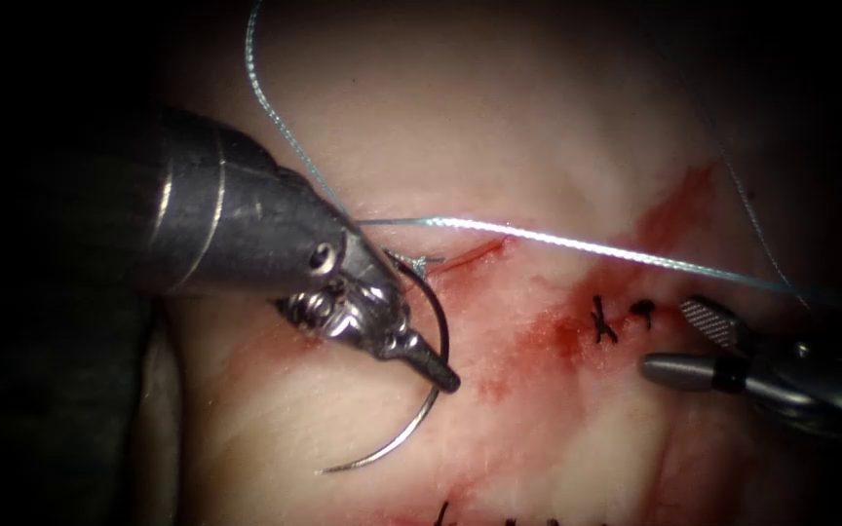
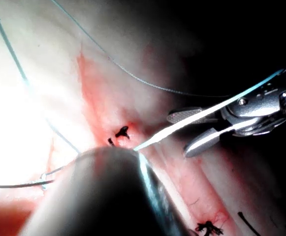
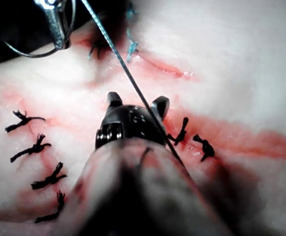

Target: Wound Closure

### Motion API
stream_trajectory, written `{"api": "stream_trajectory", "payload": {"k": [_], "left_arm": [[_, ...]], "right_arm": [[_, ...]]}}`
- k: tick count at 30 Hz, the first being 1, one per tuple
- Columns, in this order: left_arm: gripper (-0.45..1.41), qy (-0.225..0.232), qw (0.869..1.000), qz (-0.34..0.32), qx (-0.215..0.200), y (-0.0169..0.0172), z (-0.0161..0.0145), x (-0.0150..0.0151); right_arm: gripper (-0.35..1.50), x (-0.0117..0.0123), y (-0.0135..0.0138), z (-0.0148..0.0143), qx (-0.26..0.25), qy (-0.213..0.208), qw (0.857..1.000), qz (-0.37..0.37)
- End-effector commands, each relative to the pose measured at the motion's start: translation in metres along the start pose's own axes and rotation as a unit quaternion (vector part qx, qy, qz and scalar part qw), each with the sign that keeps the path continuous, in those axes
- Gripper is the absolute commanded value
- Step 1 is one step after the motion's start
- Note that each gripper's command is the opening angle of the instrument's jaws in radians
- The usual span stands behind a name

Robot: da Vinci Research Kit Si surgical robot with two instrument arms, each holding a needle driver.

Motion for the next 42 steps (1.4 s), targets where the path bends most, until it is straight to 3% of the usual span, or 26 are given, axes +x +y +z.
{"api": "stream_trajectory", "payload": {"k": [1,3,4,10,13,21,23,24,26,30,32,34,35,37,40,42], "left_arm": [[-0.45,0.005,1.000,-0.006,0.000,0.0000,0.0007,0.0003],[-0.45,0.013,1.000,-0.023,0.001,0.0001,0.0007,0.0003],[-0.45,0.021,0.999,-0.030,0.007,0.0001,0.0008,0.0004],[-0.45,0.033,0.997,-0.047,0.049,0.0002,0.0013,0.0002],[-0.45,0.036,0.996,-0.054,0.067,0.0004,0.0015,0.0003],[-0.45,0.043,0.995,-0.066,0.068,0.0007,0.0016,0.0006],[-0.37,0.041,0.995,-0.057,0.069,0.0008,0.0016,0.0006],[-0.37,0.039,0.995,-0.055,0.069,0.0008,0.0016,0.0006],[-0.45,0.027,0.998,-0.004,0.063,0.0009,0.0017,0.0005],[-0.45,0.018,0.992,0.116,0.047,0.0008,0.0016,0.0006],[-0.45,0.015,0.989,0.142,0.047,0.0007,0.0015,0.0007],[-0.45,0.012,0.984,0.174,0.047,0.0005,0.0014,0.0008],[-0.45,0.012,0.983,0.177,0.046,0.0004,0.0014,0.0008],[-0.45,0.013,0.981,0.188,0.041,0.0002,0.0013,0.0009],[-0.45,0.012,0.976,0.216,0.039,0.0001,0.0012,0.0010],[-0.45,0.007,0.961,0.274,0.041,0.0001,0.0012,0.0011]], "right_arm": [[0.94,0.0016,-0.0012,0.0019,-0.011,0.026,1.000,-0.003],[0.93,0.0031,-0.0019,0.0029,-0.043,0.052,0.998,0.001],[0.93,0.0046,-0.0027,0.0039,-0.085,0.068,0.994,-0.006],[0.83,0.0069,-0.0049,0.0051,-0.127,0.085,0.988,-0.001],[0.83,0.0069,-0.0053,0.0054,-0.121,0.084,0.989,-0.008],[0.84,0.0074,-0.0063,0.0068,-0.124,0.094,0.988,-0.019],[0.81,0.0074,-0.0065,0.0073,-0.127,0.095,0.987,-0.019],[0.76,0.0074,-0.0066,0.0075,-0.128,0.095,0.987,-0.019],[0.49,0.0074,-0.0065,0.0078,-0.128,0.095,0.987,-0.019],[0.32,0.0071,-0.0065,0.0078,-0.113,0.094,0.989,-0.025],[0.41,0.0070,-0.0064,0.0075,-0.096,0.093,0.991,-0.022],[0.61,0.0070,-0.0064,0.0073,-0.076,0.092,0.993,-0.015],[0.63,0.0070,-0.0064,0.0073,-0.062,0.091,0.994,-0.017],[0.44,0.0070,-0.0063,0.0070,0.004,0.086,0.996,-0.030],[0.56,0.0070,-0.0062,0.0070,0.044,0.081,0.995,-0.042],[0.61,0.0070,-0.0062,0.0070,0.065,0.078,0.994,-0.050]]}}
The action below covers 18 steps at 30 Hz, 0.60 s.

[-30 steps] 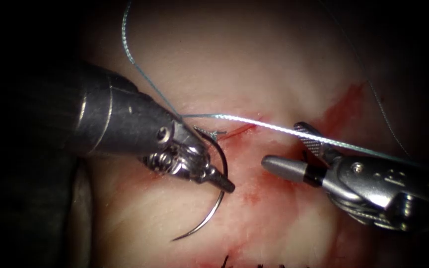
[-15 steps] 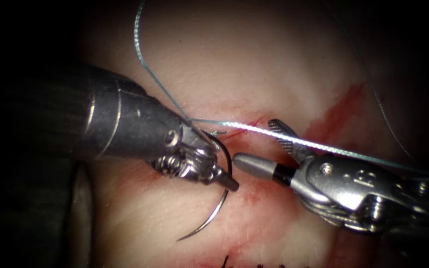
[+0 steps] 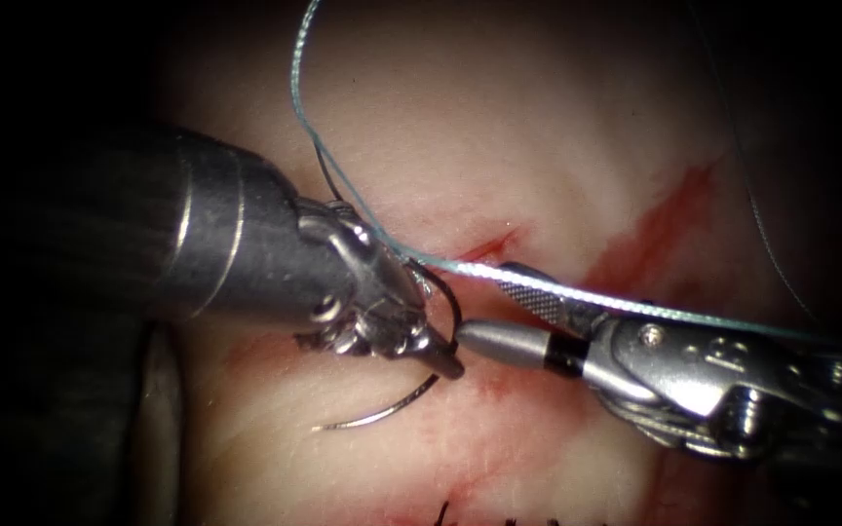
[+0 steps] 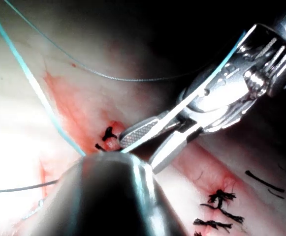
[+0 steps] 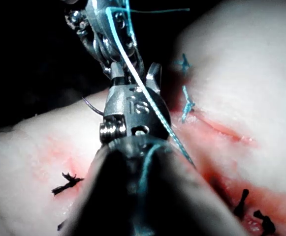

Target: Wound Closure

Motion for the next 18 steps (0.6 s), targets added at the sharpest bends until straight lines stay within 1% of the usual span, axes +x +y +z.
{"api": "stream_trajectory", "payload": {"k": [1,2,3,4,5,11,13,16,17,18], "left_arm": [[-0.45,0.000,1.000,0.009,0.000,-0.0001,0.0007,0.0003],[-0.45,0.002,1.000,0.011,-0.002,-0.0001,0.0006,0.0003],[-0.45,0.003,1.000,0.029,-0.004,-0.0001,0.0006,0.0003],[-0.45,0.002,0.998,0.057,-0.008,0.0000,0.0006,0.0003],[-0.45,0.004,0.997,0.077,-0.012,0.0001,0.0005,0.0004],[-0.45,0.004,0.992,0.128,-0.012,0.0009,0.0007,0.0009],[-0.45,0.002,0.987,0.158,-0.014,0.0012,0.0007,0.0010],[-0.45,0.002,0.986,0.168,-0.014,0.0014,0.0006,0.0012],[-0.45,0.002,0.984,0.179,-0.015,0.0015,0.0005,0.0013],[-0.45,0.002,0.984,0.179,-0.015,0.0016,0.0004,0.0013]], "right_arm": [[0.61,0.0000,-0.0001,0.0009,0.007,0.001,1.000,-0.005],[0.57,0.0000,-0.0001,0.0009,0.010,0.002,1.000,-0.004],[0.54,0.0000,-0.0001,0.0009,0.010,0.003,1.000,0.000],[0.46,0.0000,0.0000,0.0009,0.014,0.006,1.000,0.004],[0.46,-0.0001,0.0002,0.0010,0.016,0.007,1.000,0.004],[0.46,-0.0003,0.0004,0.0011,0.016,0.007,1.000,0.003],[0.46,-0.0003,0.0005,0.0011,0.016,0.007,1.000,0.003],[0.46,-0.0005,0.0006,0.0011,0.016,0.007,1.000,0.002],[0.42,-0.0007,0.0006,0.0011,0.017,0.007,1.000,0.004],[0.17,-0.0009,0.0006,0.0011,0.018,0.006,1.000,0.009]]}}
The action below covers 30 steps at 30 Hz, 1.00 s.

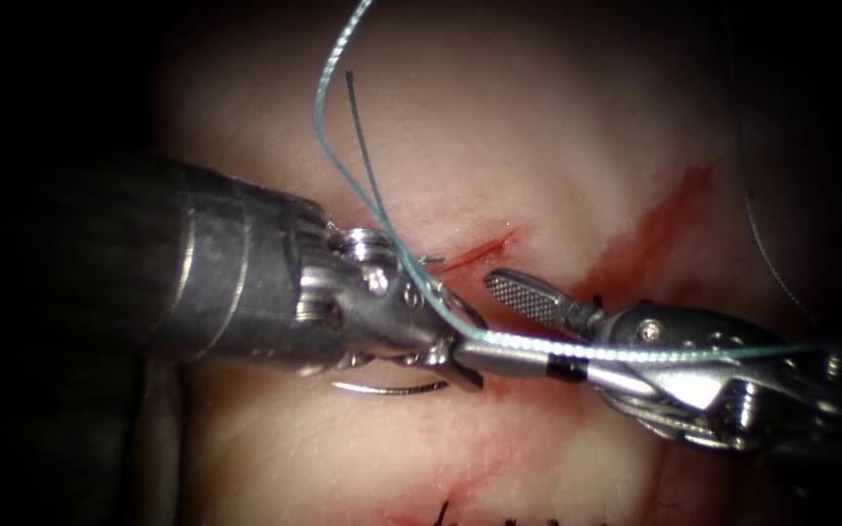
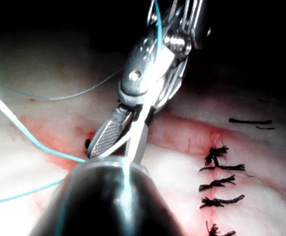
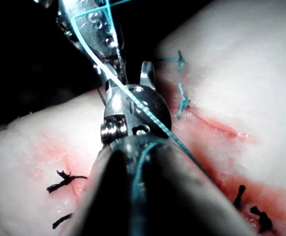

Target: Wound Closure

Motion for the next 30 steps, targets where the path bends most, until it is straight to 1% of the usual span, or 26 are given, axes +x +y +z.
{"api": "stream_trajectory", "payload": {"k": [1,2,5,6,7,8,9,10,11,12,13,14,15,16,19,21,22,23,24,26,27,28,29,30], "left_arm": [[-0.45,0.000,1.000,-0.002,0.000,-0.0003,0.0006,0.0002],[-0.45,0.000,1.000,-0.002,0.000,-0.0003,0.0006,0.0002],[-0.45,0.000,1.000,0.001,0.001,-0.0004,0.0007,0.0001],[-0.45,0.000,1.000,0.000,0.001,-0.0004,0.0007,0.0002],[0.19,0.000,1.000,0.000,0.002,-0.0005,0.0007,0.0003],[0.47,0.000,1.000,-0.001,0.003,-0.0006,0.0008,0.0004],[0.54,0.000,1.000,0.000,0.002,-0.0007,0.0009,0.0005],[0.95,0.017,0.999,-0.023,0.032,-0.0010,0.0013,0.0007],[1.18,0.031,0.997,-0.048,0.048,-0.0011,0.0015,0.0006],[1.23,0.046,0.995,-0.062,0.062,-0.0012,0.0016,0.0006],[1.25,0.063,0.993,-0.071,0.070,-0.0014,0.0017,0.0004],[1.26,0.069,0.993,-0.076,0.064,-0.0014,0.0017,0.0003],[1.30,0.075,0.993,-0.086,0.040,-0.0016,0.0017,-0.0001],[1.32,0.075,0.993,-0.090,0.028,-0.0017,0.0014,-0.0006],[1.26,0.074,0.993,-0.089,0.026,-0.0018,0.0009,-0.0012],[1.26,0.072,0.993,-0.087,0.019,-0.0016,0.0005,-0.0018],[1.26,0.071,0.994,-0.086,0.012,-0.0014,0.0004,-0.0020],[1.25,0.063,0.995,-0.082,-0.007,-0.0010,0.0000,-0.0027],[1.23,0.060,0.995,-0.081,-0.013,-0.0009,-0.0001,-0.0029],[1.13,0.055,0.995,-0.083,-0.027,-0.0007,-0.0004,-0.0035],[1.05,0.055,0.994,-0.090,-0.032,-0.0006,-0.0005,-0.0036],[0.85,0.053,0.993,-0.097,-0.039,-0.0005,-0.0007,-0.0039],[0.54,0.052,0.992,-0.109,-0.047,-0.0004,-0.0008,-0.0043],[0.43,0.051,0.992,-0.108,-0.048,-0.0005,-0.0008,-0.0045]], "right_arm": [[-0.23,-0.0002,-0.0002,0.0007,0.002,-0.001,1.000,0.020],[-0.35,-0.0003,-0.0002,0.0007,0.003,-0.001,1.000,0.022],[-0.35,-0.0003,-0.0002,0.0006,0.006,-0.002,0.999,0.052],[-0.35,-0.0003,-0.0002,0.0006,0.020,-0.006,0.997,0.069],[-0.35,-0.0003,-0.0001,0.0005,0.043,-0.007,0.996,0.072],[-0.35,-0.0003,0.0000,0.0004,0.058,-0.008,0.996,0.072],[-0.35,-0.0002,0.0001,0.0004,0.065,-0.007,0.995,0.070],[-0.35,0.0000,0.0002,0.0004,0.063,-0.002,0.996,0.067],[-0.35,0.0001,0.0003,0.0003,0.061,0.000,0.996,0.066],[-0.35,0.0002,0.0004,0.0003,0.058,0.001,0.996,0.065],[-0.35,0.0002,0.0005,0.0003,0.060,0.002,0.996,0.065],[-0.35,0.0002,0.0006,0.0002,0.060,0.002,0.996,0.065],[-0.35,0.0001,0.0008,0.0000,0.060,0.002,0.996,0.065],[-0.35,0.0000,0.0013,-0.0003,0.061,0.002,0.996,0.065],[-0.35,-0.0001,0.0022,-0.0007,0.063,0.001,0.996,0.065],[-0.35,-0.0001,0.0028,-0.0011,0.065,0.001,0.996,0.066],[-0.35,-0.0001,0.0030,-0.0012,0.066,0.001,0.996,0.066],[-0.35,0.0002,0.0034,-0.0015,0.066,0.002,0.996,0.068],[-0.35,0.0003,0.0035,-0.0016,0.067,0.003,0.995,0.069],[-0.35,0.0006,0.0038,-0.0019,0.069,0.009,0.995,0.074],[-0.35,0.0007,0.0038,-0.0019,0.072,0.008,0.995,0.074],[-0.35,0.0007,0.0038,-0.0019,0.079,0.008,0.994,0.074],[-0.35,0.0007,0.0037,-0.0018,0.097,0.004,0.993,0.072],[-0.35,0.0007,0.0036,-0.0017,0.113,0.002,0.991,0.071]]}}
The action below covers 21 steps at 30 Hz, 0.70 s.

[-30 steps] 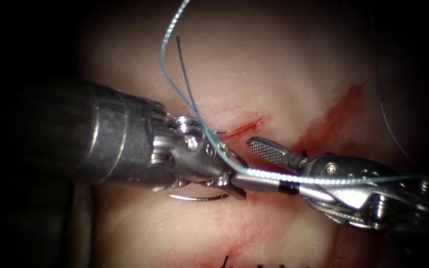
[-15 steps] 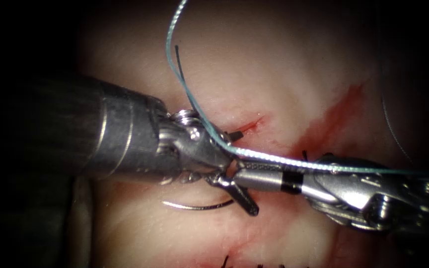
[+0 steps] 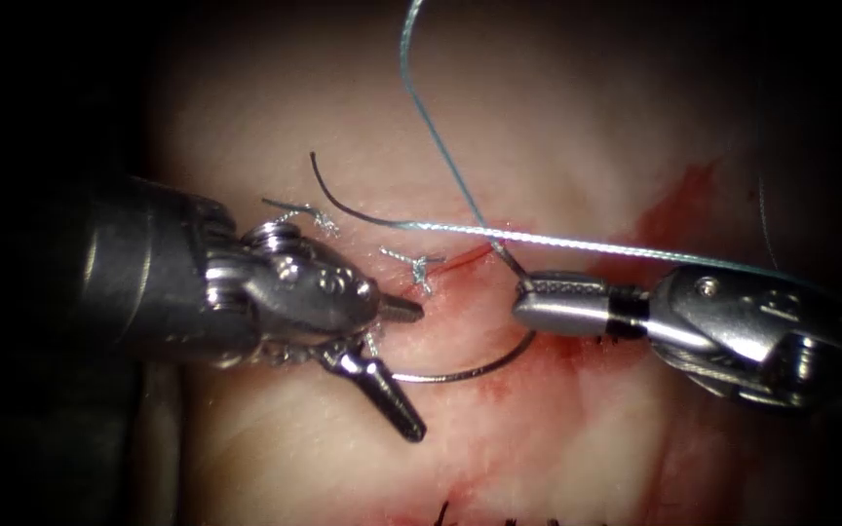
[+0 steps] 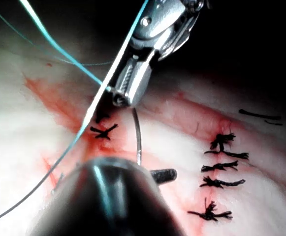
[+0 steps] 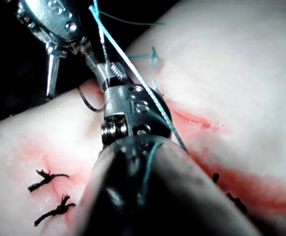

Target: Wound Closure

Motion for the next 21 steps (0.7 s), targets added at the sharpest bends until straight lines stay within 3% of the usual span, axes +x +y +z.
{"api": "stream_trajectory", "payload": {"k": [1,7,18,20,21], "left_arm": [[0.39,-0.002,1.000,0.000,0.001,-0.0005,0.0008,-0.0001],[0.26,-0.010,1.000,-0.018,-0.004,-0.0012,0.0025,-0.0012],[0.83,0.024,0.998,-0.027,-0.045,-0.0003,0.0019,-0.0007],[0.86,0.040,0.996,-0.045,-0.069,-0.0003,0.0015,-0.0008],[0.85,0.053,0.992,-0.062,-0.100,-0.0002,0.0013,-0.0010]], "right_arm": [[-0.35,0.0001,-0.0003,0.0012,0.032,-0.008,0.999,-0.005],[-0.35,0.0005,-0.0012,0.0016,0.047,-0.003,0.999,-0.011],[-0.35,0.0007,-0.0010,0.0014,0.047,-0.001,0.999,-0.010],[-0.35,0.0007,-0.0010,0.0014,0.046,0.001,0.999,-0.016],[-0.35,0.0008,-0.0009,0.0014,0.057,0.002,0.998,-0.031]]}}
